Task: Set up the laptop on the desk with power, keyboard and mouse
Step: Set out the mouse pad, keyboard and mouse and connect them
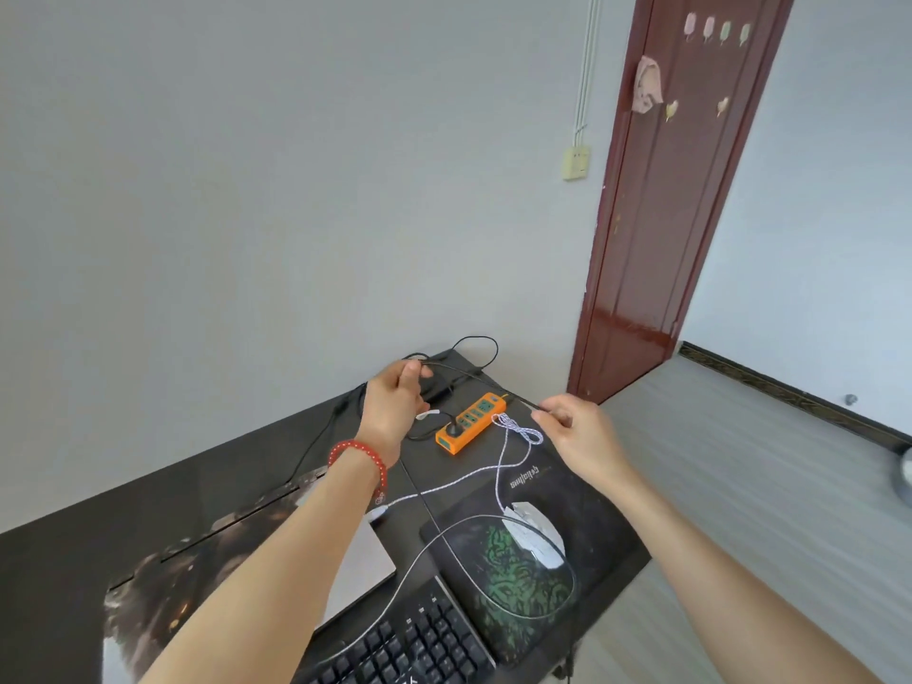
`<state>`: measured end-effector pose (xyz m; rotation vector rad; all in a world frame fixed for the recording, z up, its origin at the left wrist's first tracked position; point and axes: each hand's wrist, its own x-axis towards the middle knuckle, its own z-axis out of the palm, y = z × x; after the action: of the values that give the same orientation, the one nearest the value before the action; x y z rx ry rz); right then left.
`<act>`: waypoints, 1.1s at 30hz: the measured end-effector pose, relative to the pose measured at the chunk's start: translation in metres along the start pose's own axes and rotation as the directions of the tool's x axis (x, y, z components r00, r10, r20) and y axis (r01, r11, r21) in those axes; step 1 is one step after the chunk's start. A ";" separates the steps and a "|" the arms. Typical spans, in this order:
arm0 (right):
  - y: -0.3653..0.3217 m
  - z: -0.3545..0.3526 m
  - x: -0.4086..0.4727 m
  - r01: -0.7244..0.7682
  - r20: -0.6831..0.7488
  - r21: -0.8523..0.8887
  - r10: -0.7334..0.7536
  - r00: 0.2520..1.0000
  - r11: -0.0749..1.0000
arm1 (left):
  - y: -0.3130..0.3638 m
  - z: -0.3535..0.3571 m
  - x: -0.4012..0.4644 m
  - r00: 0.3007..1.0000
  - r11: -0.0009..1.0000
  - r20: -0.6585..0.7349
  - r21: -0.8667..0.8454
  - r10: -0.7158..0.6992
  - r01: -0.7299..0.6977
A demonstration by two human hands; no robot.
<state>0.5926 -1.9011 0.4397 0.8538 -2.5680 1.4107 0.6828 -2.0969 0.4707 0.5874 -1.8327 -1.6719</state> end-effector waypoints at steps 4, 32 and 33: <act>0.005 0.002 0.012 -0.082 0.080 -0.124 0.092 0.993 0.989 | 0.010 -0.015 0.015 0.985 0.976 -0.166 -0.219 -0.041 0.004; -0.172 0.078 -0.006 0.570 0.410 0.418 -0.707 0.577 0.708 | -0.008 -0.178 -0.079 0.787 0.669 0.200 -0.430 -0.584 0.606; -0.172 0.090 -0.020 0.570 0.480 0.449 -0.724 0.495 0.688 | -0.007 -0.183 -0.088 0.787 0.624 0.172 -0.518 -0.593 0.584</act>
<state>0.7138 -2.0370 0.5110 2.3987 -1.9327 1.2869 0.8705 -2.1733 0.4604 1.0044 -1.0678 -2.4887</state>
